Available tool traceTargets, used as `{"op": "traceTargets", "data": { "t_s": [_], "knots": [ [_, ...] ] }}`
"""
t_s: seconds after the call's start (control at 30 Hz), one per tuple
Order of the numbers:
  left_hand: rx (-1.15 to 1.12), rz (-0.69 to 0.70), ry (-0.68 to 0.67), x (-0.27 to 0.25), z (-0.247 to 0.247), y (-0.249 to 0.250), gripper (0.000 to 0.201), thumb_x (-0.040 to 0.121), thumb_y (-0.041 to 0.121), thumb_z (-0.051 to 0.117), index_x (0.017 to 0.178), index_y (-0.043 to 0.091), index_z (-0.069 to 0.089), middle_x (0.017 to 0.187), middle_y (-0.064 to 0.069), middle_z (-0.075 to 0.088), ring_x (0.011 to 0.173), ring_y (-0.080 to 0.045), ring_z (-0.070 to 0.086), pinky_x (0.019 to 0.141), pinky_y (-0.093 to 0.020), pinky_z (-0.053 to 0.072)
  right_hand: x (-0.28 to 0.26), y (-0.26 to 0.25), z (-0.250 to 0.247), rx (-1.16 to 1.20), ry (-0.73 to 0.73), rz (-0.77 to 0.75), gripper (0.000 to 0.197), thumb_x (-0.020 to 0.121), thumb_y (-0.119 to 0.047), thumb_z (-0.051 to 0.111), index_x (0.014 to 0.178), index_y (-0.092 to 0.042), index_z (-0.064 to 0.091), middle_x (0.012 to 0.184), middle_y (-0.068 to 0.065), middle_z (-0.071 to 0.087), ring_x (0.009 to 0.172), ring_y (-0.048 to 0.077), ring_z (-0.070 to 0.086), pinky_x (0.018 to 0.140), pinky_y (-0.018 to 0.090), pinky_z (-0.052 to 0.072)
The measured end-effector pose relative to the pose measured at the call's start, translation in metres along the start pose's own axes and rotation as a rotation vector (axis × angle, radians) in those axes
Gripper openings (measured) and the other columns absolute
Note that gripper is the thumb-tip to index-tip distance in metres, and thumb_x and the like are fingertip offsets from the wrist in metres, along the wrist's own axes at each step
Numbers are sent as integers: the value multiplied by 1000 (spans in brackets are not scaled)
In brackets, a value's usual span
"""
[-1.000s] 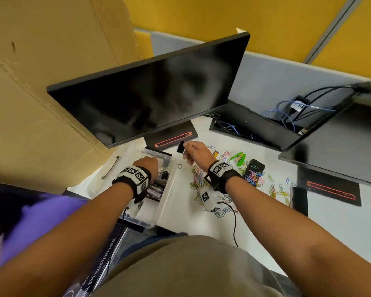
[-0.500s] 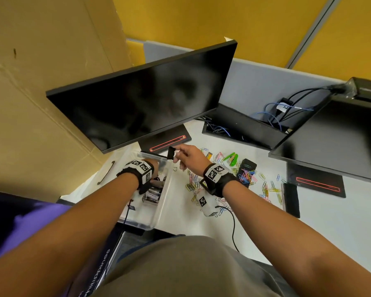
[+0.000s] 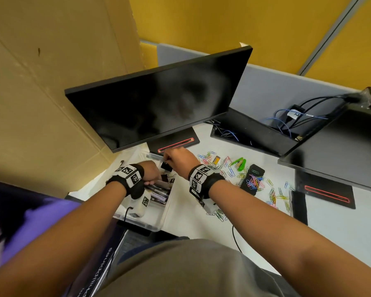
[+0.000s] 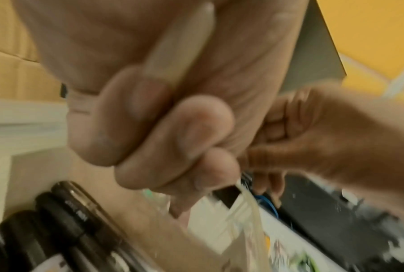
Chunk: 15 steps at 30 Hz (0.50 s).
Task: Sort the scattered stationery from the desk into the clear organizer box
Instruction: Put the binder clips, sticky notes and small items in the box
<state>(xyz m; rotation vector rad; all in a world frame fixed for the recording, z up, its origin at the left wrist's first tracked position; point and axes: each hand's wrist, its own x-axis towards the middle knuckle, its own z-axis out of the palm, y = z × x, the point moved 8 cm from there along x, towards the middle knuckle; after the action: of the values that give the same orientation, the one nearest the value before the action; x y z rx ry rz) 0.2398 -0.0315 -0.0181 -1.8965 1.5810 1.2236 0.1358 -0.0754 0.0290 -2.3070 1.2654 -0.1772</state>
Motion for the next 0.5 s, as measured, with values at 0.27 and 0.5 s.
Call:
{"op": "traceTargets", "data": {
  "t_s": [0.27,0.5],
  "knots": [
    [-338,74,250,-20,-49,-29,20,94,7,53,98,3,72,52,-2,51,26,-5,38,33,-13,30,14,-5,30,-128,-147,125,13,89,-4,59,99,-6,66,101,18,67,93,34,65,79,35,51],
    [-480,69,324,-8,-42,-36,16,93,14,57,94,7,71,57,-3,59,39,-12,47,42,-19,38,20,1,43,-109,-160,300,20,94,-7,54,109,1,64,111,22,65,102,37,64,83,38,52]
  ]
}}
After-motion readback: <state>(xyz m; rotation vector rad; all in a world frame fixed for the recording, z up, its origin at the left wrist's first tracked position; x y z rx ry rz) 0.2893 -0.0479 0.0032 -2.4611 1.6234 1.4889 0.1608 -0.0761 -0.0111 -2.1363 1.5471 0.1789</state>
